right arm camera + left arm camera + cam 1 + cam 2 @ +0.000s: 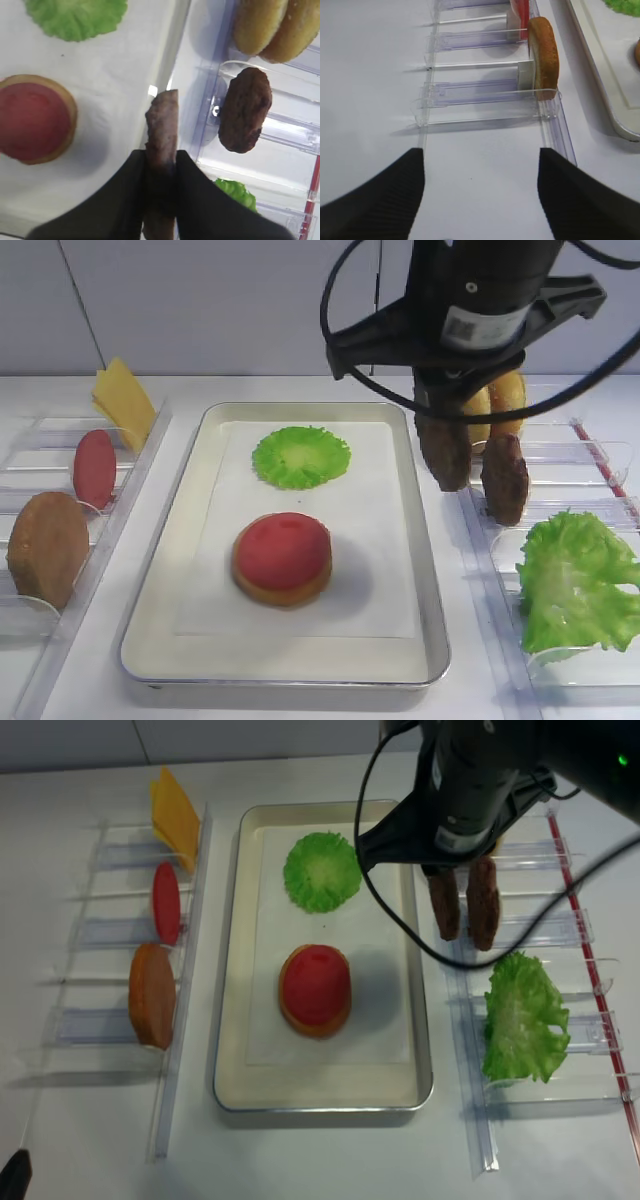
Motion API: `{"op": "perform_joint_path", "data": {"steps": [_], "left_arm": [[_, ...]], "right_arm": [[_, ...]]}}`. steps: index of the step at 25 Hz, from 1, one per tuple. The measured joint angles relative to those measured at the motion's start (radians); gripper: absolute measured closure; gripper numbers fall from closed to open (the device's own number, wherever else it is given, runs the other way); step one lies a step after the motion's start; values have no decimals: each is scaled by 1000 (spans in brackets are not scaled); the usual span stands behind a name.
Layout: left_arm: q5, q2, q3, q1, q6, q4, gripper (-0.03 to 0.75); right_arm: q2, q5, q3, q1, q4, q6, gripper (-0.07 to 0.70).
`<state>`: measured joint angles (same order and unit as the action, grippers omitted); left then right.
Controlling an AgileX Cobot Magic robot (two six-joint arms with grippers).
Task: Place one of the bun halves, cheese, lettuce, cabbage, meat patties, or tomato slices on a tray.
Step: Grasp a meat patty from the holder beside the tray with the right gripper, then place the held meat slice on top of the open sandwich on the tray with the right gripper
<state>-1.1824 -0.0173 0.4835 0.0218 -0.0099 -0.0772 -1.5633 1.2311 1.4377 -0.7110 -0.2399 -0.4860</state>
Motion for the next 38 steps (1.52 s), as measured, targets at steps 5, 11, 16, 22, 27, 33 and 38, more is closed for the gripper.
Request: {"op": "perform_joint_path", "data": {"steps": [5,11,16,22,27,33,38], "left_arm": [[0,0,0,0,0,0,244],[0,0,0,0,0,0,244],[0,0,0,0,0,0,244],[0,0,0,0,0,0,244],[0,0,0,0,0,0,244],[0,0,0,0,0,0,244],[0,0,0,0,0,0,244]], "right_arm": [[101,6,-31,-68,6,0,456],[272,-35,-197,-74,65,-16,456],[405,-160,-360,-74,150,-17,456],[454,-294,-474,-74,282,56,456],[454,-401,-497,-74,388,150,456],[405,-421,-497,107,711,457,456],[299,-333,-497,313,1152,911,456]]}}
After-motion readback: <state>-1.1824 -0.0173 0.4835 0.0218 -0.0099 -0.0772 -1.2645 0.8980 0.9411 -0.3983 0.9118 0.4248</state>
